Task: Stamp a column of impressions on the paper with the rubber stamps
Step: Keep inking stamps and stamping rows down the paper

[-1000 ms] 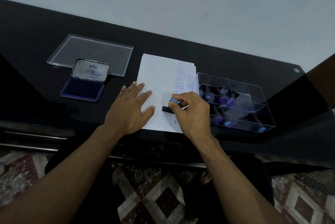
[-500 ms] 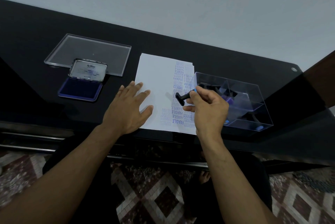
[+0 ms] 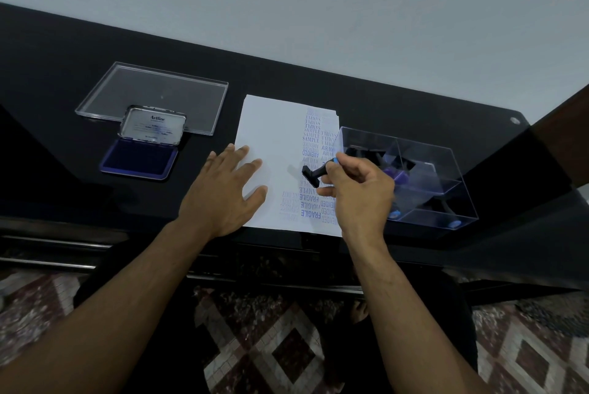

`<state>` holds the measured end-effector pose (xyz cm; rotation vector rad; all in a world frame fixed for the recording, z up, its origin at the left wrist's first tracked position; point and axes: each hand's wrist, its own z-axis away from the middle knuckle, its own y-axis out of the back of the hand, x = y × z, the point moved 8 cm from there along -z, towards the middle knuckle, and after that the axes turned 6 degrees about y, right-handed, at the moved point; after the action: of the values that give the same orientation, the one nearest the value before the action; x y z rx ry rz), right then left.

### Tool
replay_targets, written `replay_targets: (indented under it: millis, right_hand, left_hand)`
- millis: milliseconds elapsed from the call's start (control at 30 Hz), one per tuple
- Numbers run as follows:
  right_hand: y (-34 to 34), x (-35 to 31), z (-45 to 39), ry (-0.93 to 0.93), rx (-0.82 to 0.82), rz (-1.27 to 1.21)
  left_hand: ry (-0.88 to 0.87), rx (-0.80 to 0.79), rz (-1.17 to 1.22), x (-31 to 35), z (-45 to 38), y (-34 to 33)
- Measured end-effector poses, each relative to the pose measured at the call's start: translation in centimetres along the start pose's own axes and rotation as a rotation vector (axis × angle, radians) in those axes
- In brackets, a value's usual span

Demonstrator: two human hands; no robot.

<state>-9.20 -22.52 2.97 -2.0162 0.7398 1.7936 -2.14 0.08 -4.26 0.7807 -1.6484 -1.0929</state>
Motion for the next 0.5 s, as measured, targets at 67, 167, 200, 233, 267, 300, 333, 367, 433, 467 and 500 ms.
replay_targets:
  millis: [67,167,200,233,267,300,333,367,433,467,500]
  right_hand:
    - [-0.04,0.02,0.01,0.007,-0.002,0.010]
    - [-0.05,-0.01,0.01,0.013,-0.004,0.020]
    - [-0.05,0.00,0.01,0.011,-0.004,0.022]
    - [-0.06,0.00,0.02,0.009,-0.006,0.024]
    - [-0.08,0.00,0.05,0.007,-0.008,0.026]
    - [-0.10,0.01,0.06,0.005,-0.011,0.027]
    - [-0.10,-0.01,0.09,0.004,-0.013,0.031]
    - [-0.10,-0.03,0.12,0.004,-0.015,0.039]
    - [-0.12,-0.14,0.16,0.009,-0.020,0.055]
    - [-0.12,-0.21,0.18,0.012,-0.023,0.061]
    - [-0.13,-0.23,0.18,0.014,-0.024,0.066]
  left_hand:
    - [-0.001,0.000,0.005,-0.02,-0.01,0.01]
    - [-0.002,-0.002,0.009,0.02,-0.01,0.04]
    - [-0.002,-0.003,0.006,0.03,0.00,0.02]
    - [-0.002,-0.003,0.003,0.03,0.00,0.02]
    - [-0.002,-0.003,0.002,0.01,0.01,0.01]
    - [-0.001,-0.003,0.002,0.00,0.02,0.01]
    - [0.000,-0.003,0.002,0.00,0.02,0.00]
    - [0.001,-0.002,0.002,0.00,0.02,-0.01]
    - [0.000,0.001,0.004,0.05,0.03,0.06]
    - [0.001,0.001,0.007,0.08,0.03,0.08]
    - [0.002,0.000,0.011,0.09,0.02,0.11]
